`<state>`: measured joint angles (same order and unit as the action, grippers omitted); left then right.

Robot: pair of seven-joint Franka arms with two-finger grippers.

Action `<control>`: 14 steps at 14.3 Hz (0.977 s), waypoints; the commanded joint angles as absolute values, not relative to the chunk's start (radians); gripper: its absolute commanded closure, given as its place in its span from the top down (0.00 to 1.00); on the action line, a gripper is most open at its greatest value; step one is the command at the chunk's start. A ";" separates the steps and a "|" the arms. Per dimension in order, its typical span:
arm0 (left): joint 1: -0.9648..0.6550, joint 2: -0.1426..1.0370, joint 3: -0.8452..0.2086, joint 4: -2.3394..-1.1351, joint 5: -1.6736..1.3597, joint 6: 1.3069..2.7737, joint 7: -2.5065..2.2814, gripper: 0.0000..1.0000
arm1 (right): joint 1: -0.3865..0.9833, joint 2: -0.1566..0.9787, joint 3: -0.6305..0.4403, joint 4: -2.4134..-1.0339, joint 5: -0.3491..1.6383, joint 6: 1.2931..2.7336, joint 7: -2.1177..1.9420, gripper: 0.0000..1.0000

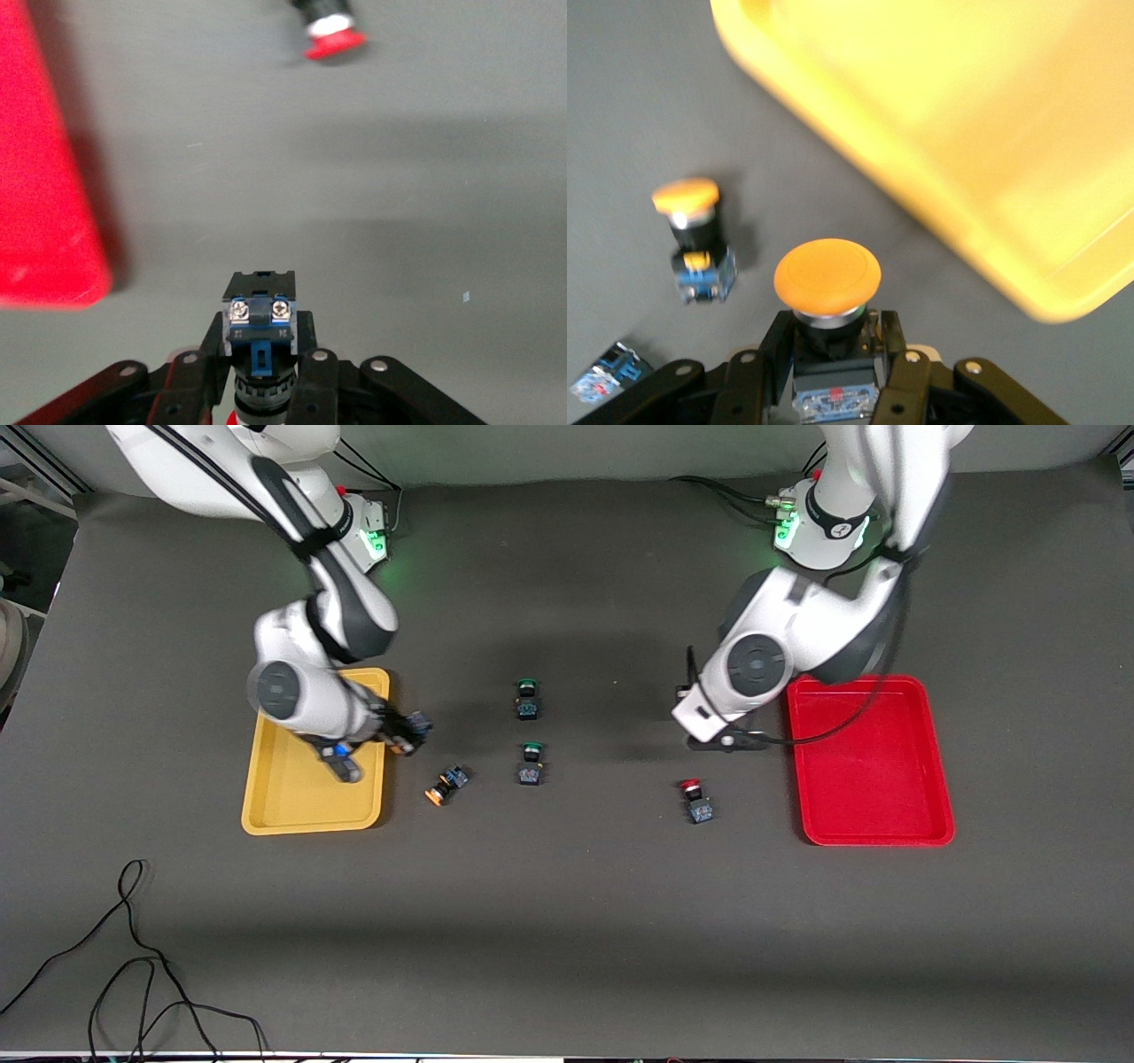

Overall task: Place red and yellow buttons in trays
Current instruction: 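Lower the orange button into the yellow tray while the left gripper drops the red one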

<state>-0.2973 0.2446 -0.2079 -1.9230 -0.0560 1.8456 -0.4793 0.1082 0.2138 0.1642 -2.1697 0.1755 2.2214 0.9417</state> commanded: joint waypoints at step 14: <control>-0.150 0.275 0.045 -2.172 0.063 2.097 0.063 0.99 | 0.104 0.244 -0.104 -2.373 0.192 2.290 0.604 1.00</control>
<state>-0.1529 0.3212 0.0425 -2.1556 0.0460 2.1018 0.0525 0.0976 0.2483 -0.0917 -2.3722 0.1760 2.2801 0.6278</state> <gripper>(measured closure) 0.604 0.493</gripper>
